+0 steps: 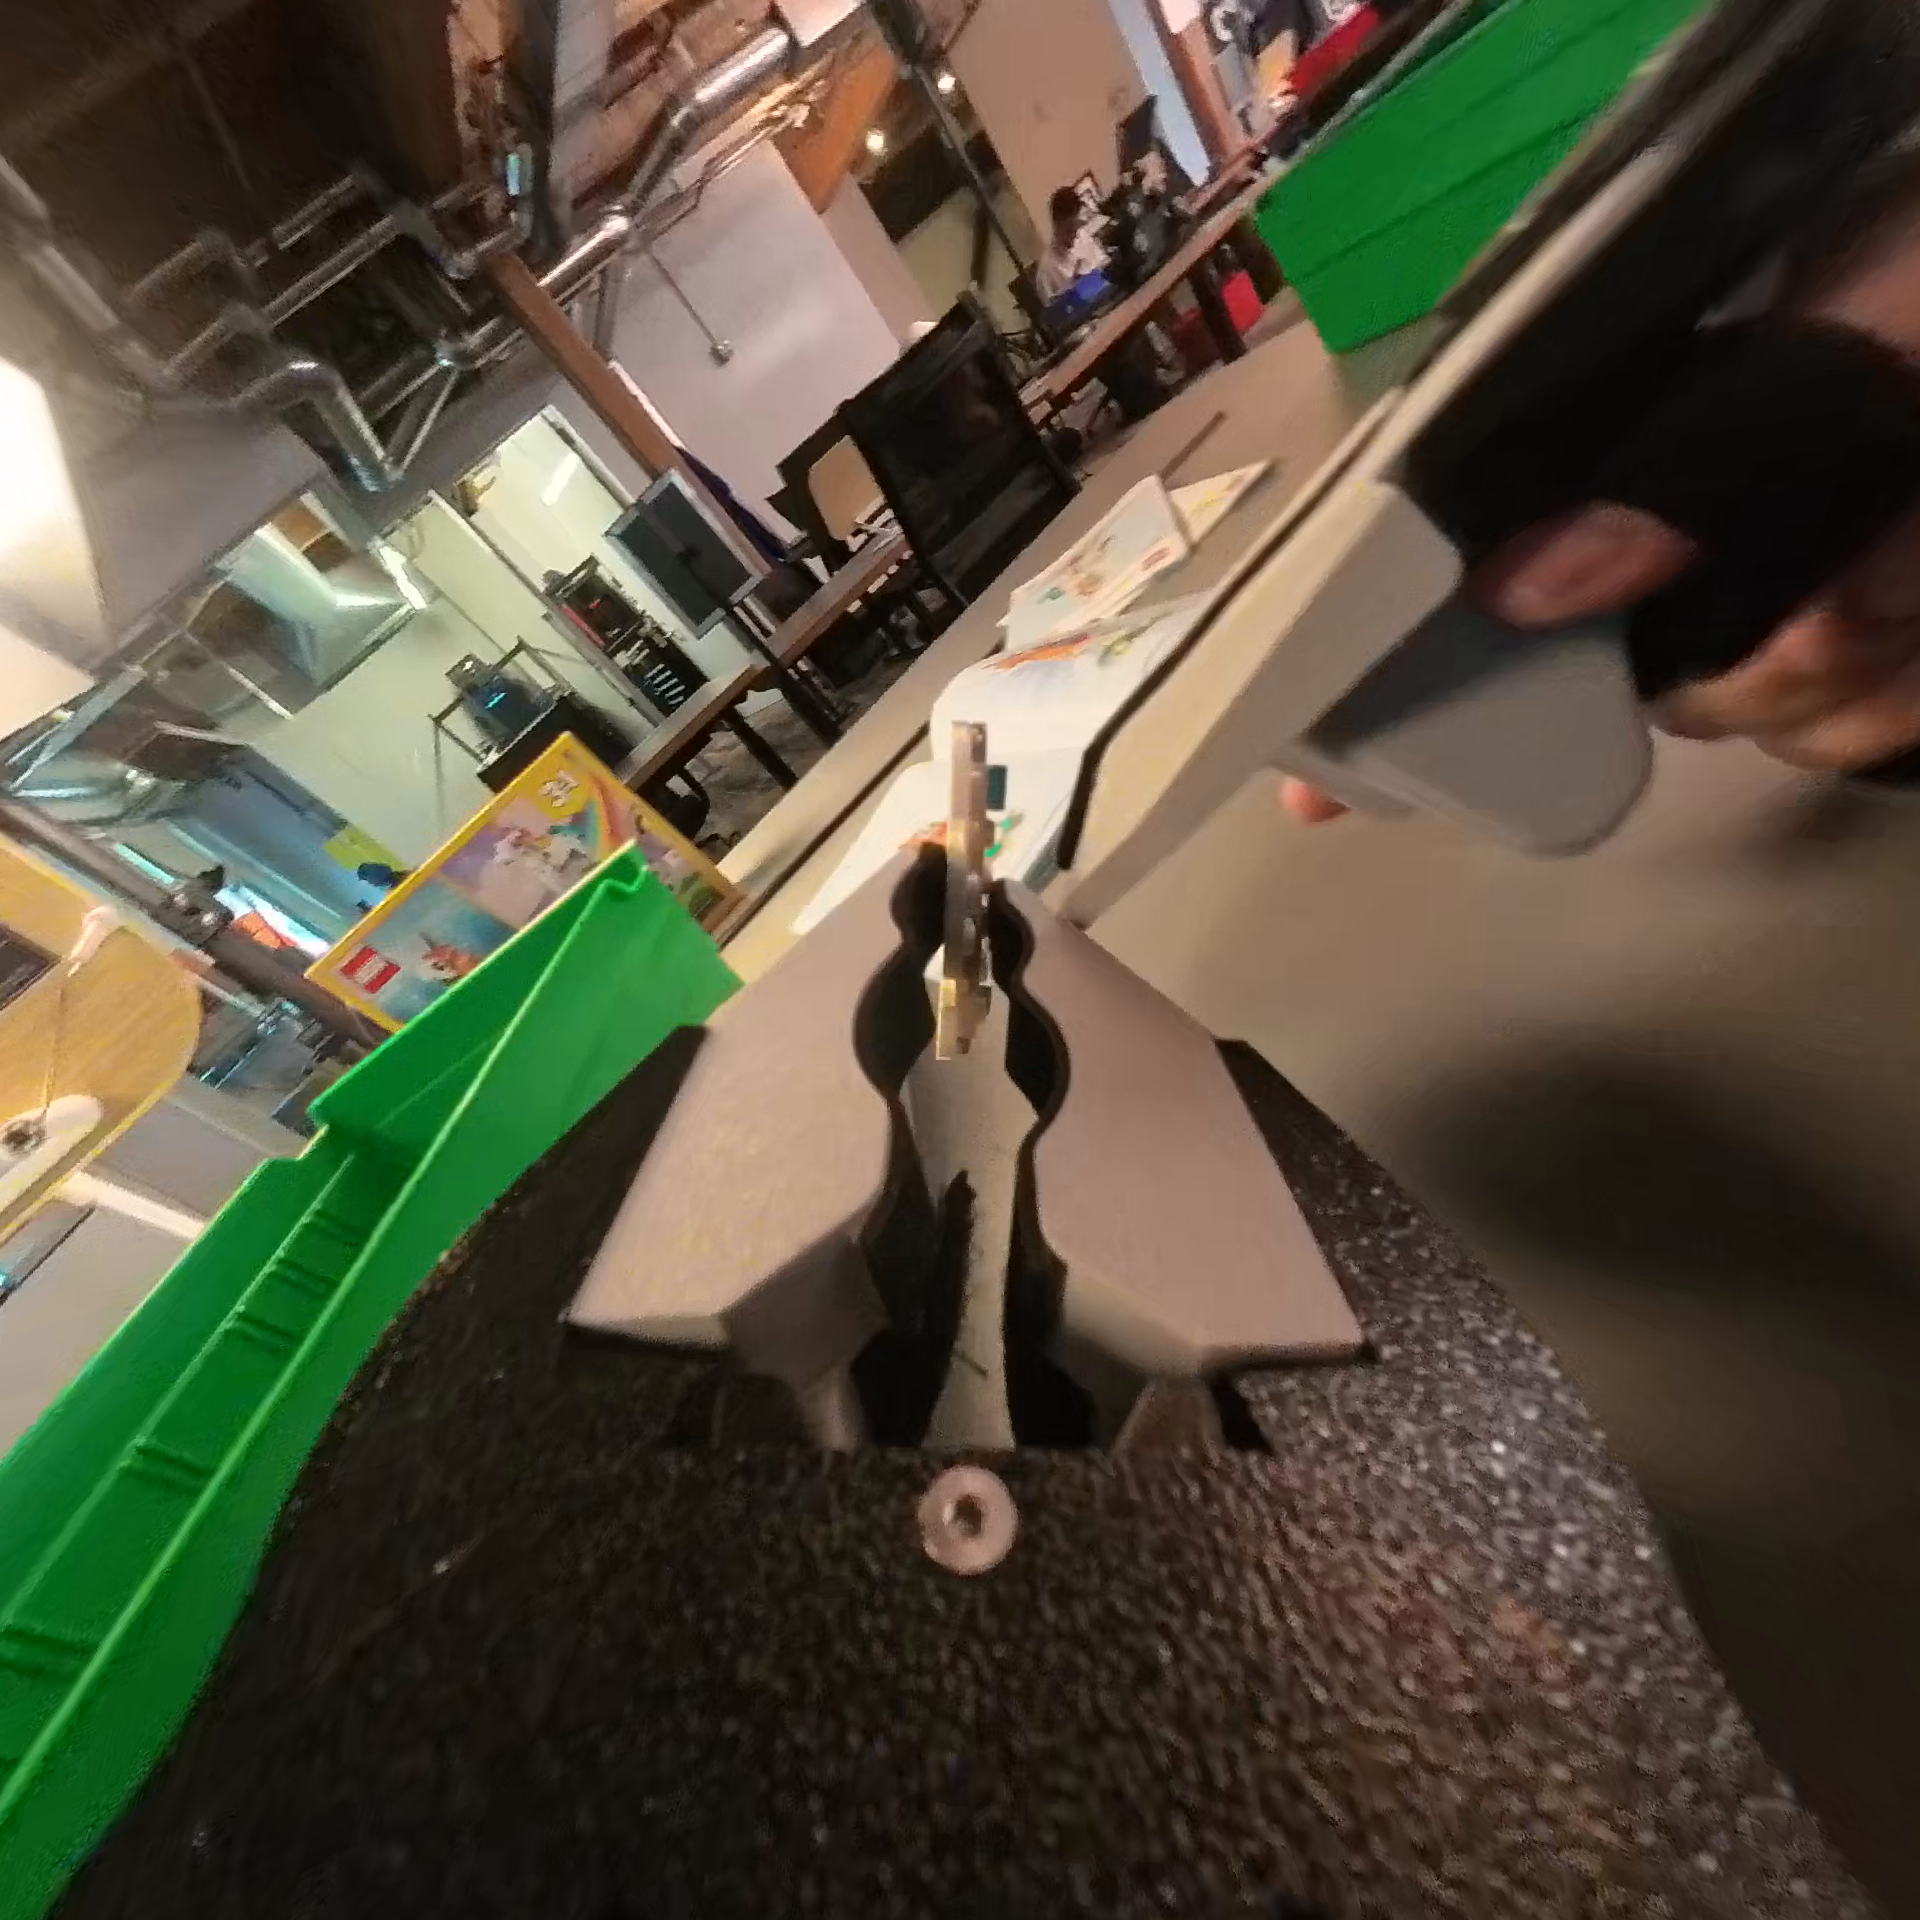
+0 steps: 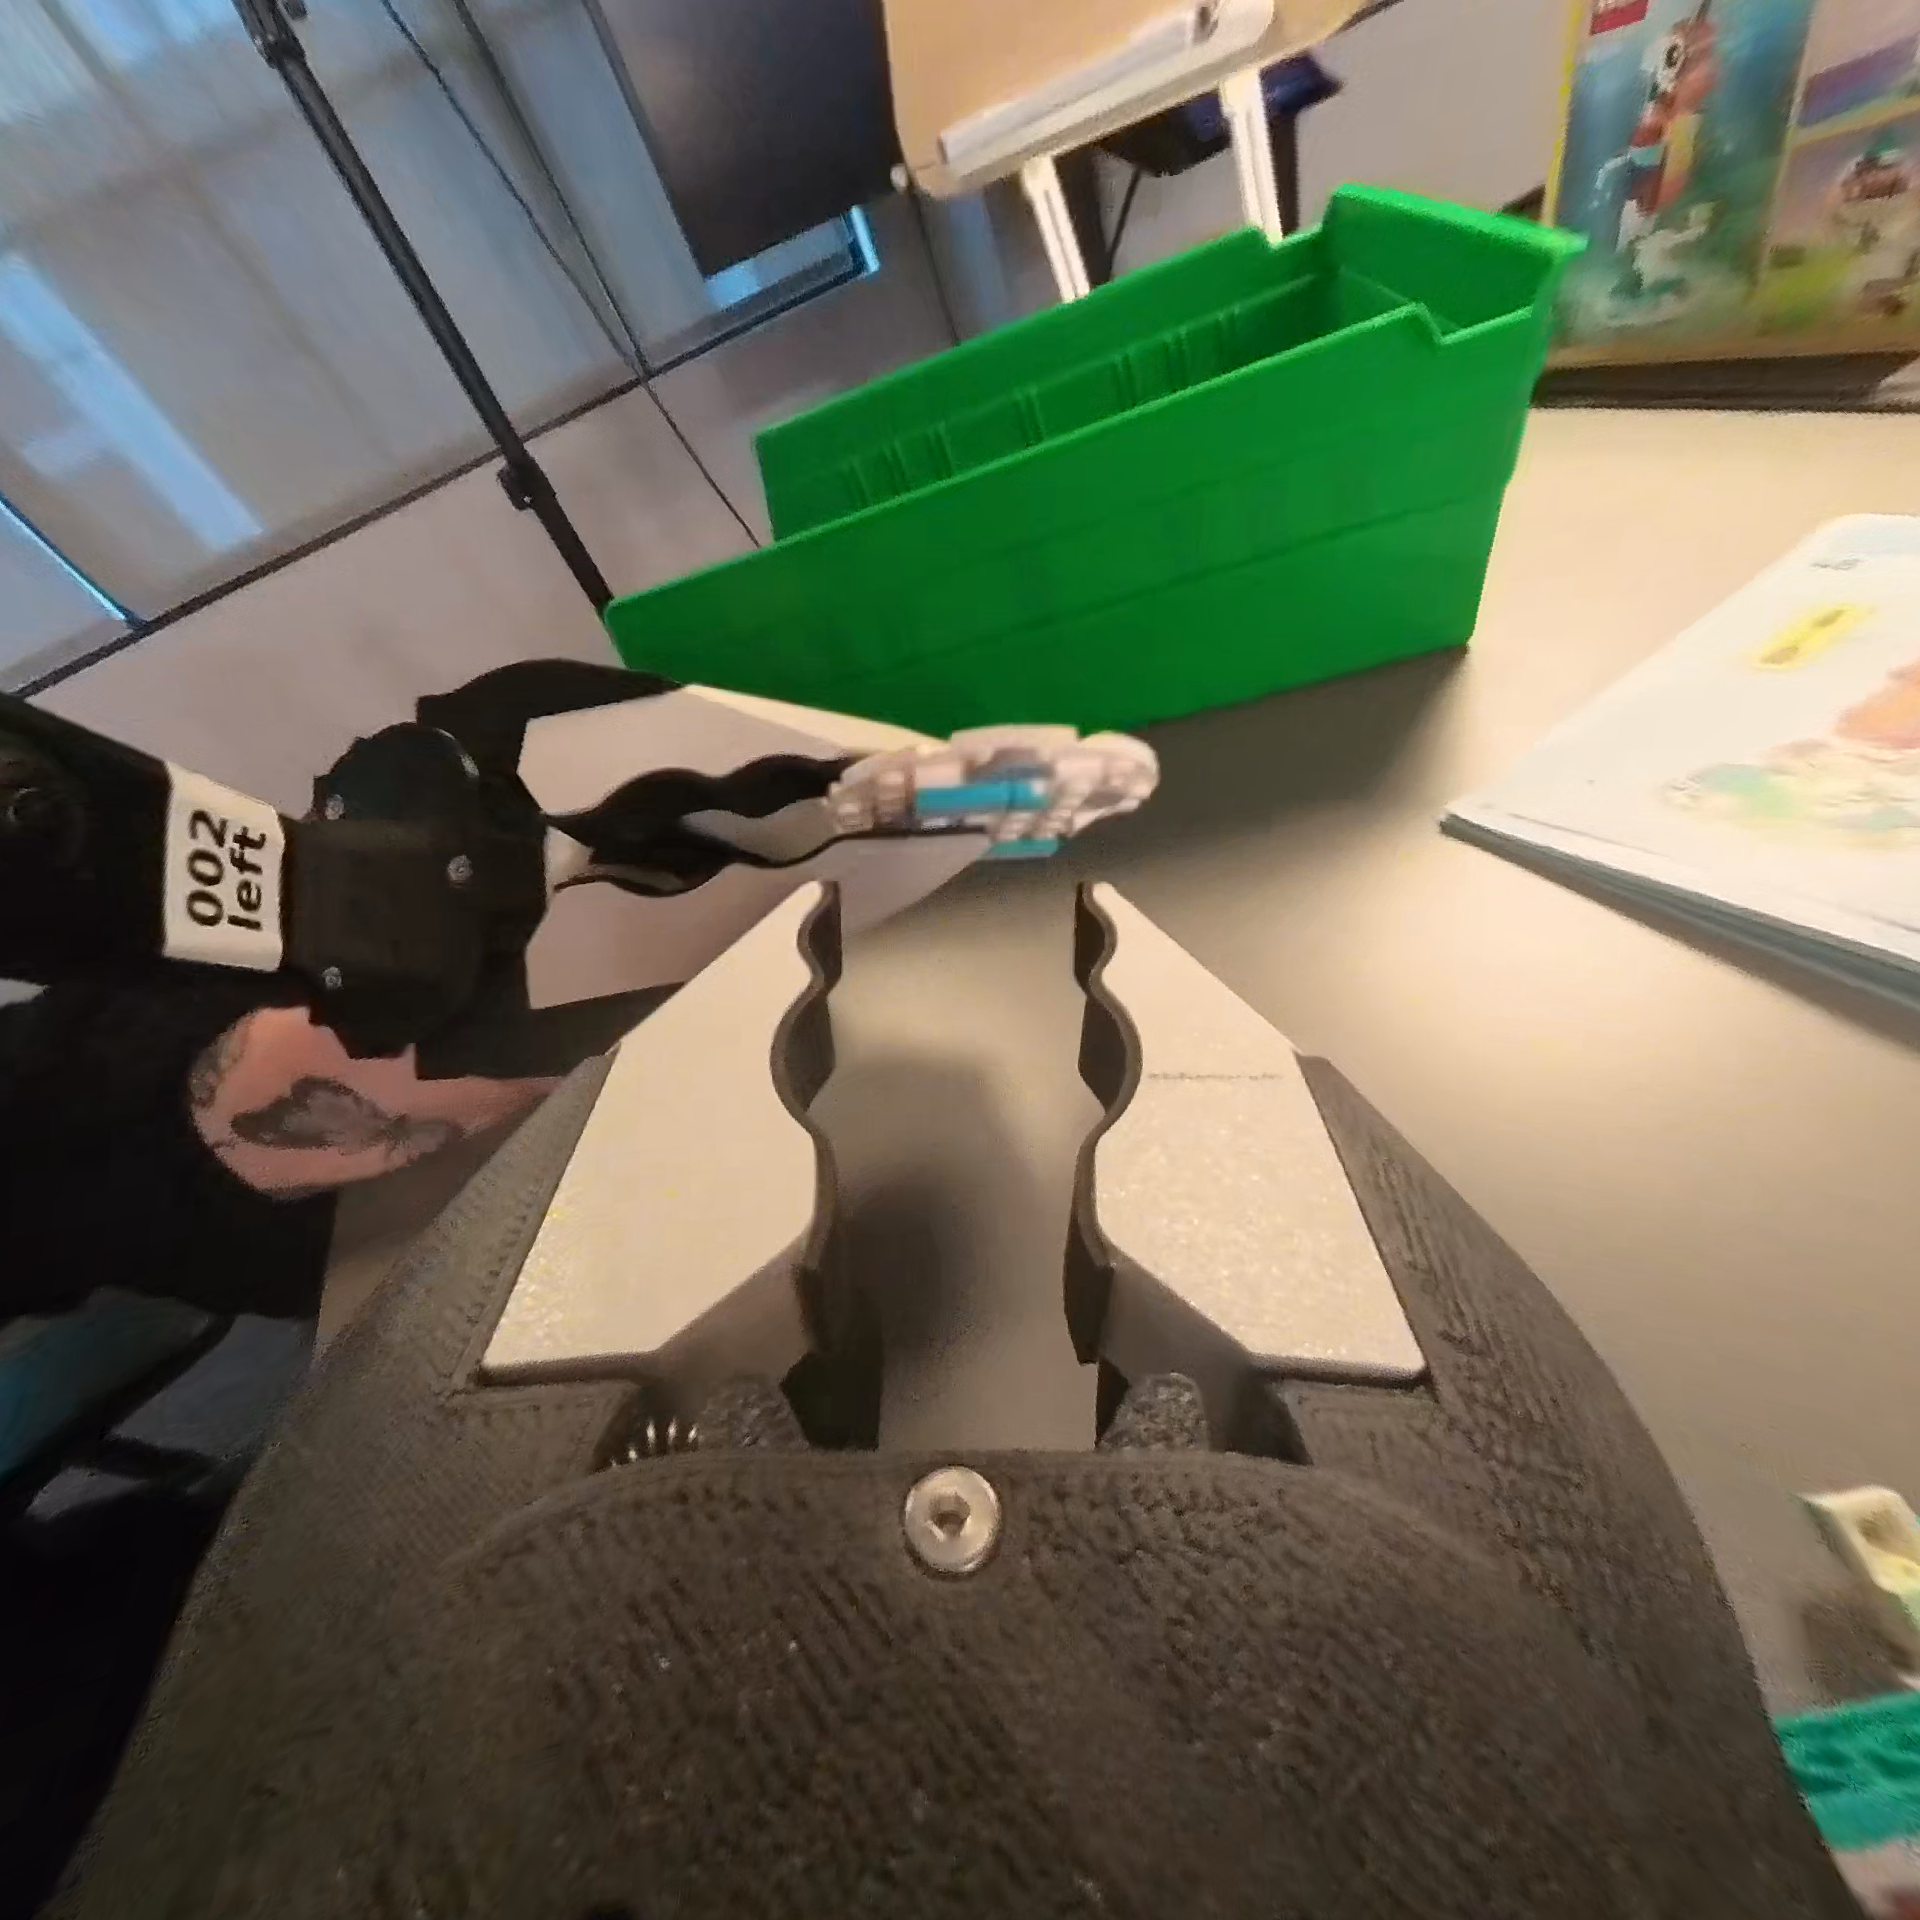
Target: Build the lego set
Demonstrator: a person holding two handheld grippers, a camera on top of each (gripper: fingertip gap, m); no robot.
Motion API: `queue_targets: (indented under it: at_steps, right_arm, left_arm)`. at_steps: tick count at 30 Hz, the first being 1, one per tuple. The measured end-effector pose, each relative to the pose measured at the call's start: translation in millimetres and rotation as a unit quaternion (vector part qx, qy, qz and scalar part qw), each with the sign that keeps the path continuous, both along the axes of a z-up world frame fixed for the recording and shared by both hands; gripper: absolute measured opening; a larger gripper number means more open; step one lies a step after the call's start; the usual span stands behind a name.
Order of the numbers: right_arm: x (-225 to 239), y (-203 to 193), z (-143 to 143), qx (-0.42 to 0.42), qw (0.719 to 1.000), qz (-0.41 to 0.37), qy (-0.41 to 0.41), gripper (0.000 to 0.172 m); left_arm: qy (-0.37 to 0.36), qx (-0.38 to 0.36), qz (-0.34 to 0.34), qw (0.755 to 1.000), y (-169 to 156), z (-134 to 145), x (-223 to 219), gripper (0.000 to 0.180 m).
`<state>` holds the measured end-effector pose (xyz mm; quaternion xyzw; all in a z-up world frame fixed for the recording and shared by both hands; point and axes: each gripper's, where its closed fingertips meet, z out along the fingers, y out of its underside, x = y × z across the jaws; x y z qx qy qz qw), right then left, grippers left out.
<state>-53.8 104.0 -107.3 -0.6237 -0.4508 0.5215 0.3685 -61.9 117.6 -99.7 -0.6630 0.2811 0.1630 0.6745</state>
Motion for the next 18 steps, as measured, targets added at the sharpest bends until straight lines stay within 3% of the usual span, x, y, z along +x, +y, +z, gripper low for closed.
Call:
queue_targets:
  at_steps: [1,7,9,12,18]
  right_arm:
    - [-2.6,-2.2,4.1,0.02,1.0,-0.015,0.01,0.043]
    - [-5.2,-27.9,29.3,0.253,0.958,-0.122,0.056,0.038]
    - [-2.2,-31.9,33.8,0.283,0.948,-0.126,0.069,0.036]
    - [4.7,-26.3,39.4,0.238,0.958,-0.119,0.103,0.036]
    - [17.7,-3.7,37.1,0.104,0.981,-0.102,0.129,0.034]
  left_arm:
    - [-0.013,0.007,0.006,1.0,0.0,3.0,-4.5,0.004]
    - [-0.093,0.032,0.012,0.995,-5.1,16.6,-21.6,0.004]
    - [-0.109,0.032,-0.006,0.994,-5.6,18.1,-19.0,0.004]
    - [-0.121,0.027,-0.054,0.991,-7.6,19.1,-6.0,0.004]
    - [-0.094,-0.014,-0.089,0.992,-5.0,5.9,10.5,0.004]
